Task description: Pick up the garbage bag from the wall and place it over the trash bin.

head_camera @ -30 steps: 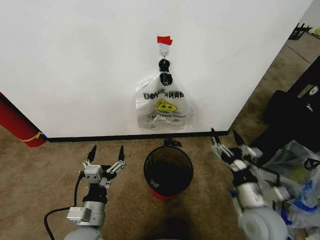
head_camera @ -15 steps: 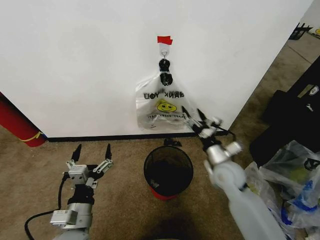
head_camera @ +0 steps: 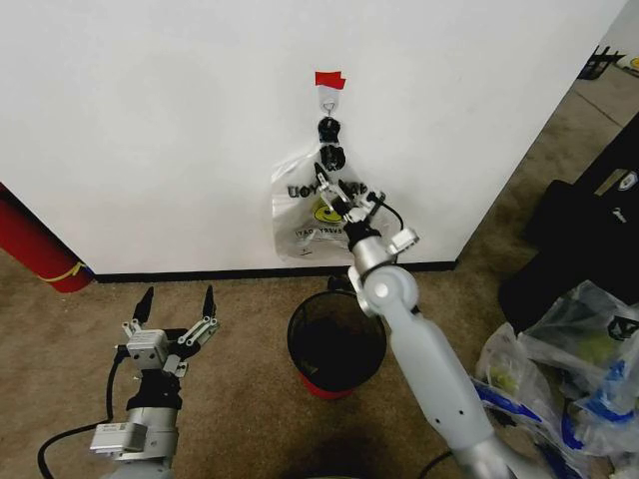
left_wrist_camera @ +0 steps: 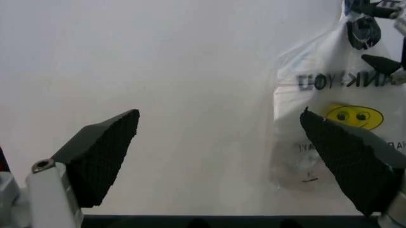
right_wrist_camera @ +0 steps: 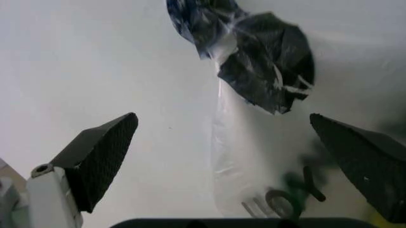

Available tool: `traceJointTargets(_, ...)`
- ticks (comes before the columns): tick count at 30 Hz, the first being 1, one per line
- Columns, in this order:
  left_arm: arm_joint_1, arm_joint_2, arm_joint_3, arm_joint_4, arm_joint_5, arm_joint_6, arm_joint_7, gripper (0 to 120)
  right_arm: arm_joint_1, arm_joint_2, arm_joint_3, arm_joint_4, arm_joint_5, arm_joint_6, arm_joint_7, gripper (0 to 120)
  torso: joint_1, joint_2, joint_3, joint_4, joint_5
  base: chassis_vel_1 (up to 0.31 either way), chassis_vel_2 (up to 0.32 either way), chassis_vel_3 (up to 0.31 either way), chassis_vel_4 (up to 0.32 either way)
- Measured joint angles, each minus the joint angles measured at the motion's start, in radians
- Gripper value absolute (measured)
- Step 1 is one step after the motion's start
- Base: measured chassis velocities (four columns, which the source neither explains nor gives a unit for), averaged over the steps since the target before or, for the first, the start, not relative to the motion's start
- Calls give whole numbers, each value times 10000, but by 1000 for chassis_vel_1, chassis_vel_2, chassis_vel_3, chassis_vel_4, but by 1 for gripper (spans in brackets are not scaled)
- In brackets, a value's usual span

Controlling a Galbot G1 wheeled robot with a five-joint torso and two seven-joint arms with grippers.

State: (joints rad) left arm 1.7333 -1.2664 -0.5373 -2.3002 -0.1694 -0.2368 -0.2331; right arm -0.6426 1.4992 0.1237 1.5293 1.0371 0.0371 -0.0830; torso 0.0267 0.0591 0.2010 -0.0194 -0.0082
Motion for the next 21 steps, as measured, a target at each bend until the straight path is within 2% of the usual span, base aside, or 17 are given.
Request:
traceJointTargets(8, 28, -7, -155, -26, -93, -31, -28, 100, 295, 229, 129, -306, -39, 13, 136, 91, 0, 0, -1, 0, 2, 0, 0, 0, 0)
traceJointTargets(13, 77, -63, -124, -76, -53, -55, -42, 100, 401, 68, 136, -309, -145, 24, 81, 68, -1, 0, -1, 2, 2, 0, 0, 0, 0)
traceJointTargets(15, 84, -71, -114, -97, -39, -56, -42, 100, 407, 28, 131, -299, -151, 26, 80, 67, -1, 0, -1, 1, 2, 0, 0, 0, 0)
traceJointTargets(16, 105, -87, -99, -144, -17, -56, -42, 100, 415, -50, 126, -249, -163, 28, 80, 60, -1, 0, -1, 0, 2, 0, 0, 0, 0)
traceJointTargets(21, 179, -84, -101, -260, 9, -72, -39, 100, 488, -117, 129, -157, -197, 18, 153, 39, -1, 0, -1, 2, 2, 0, 0, 0, 0)
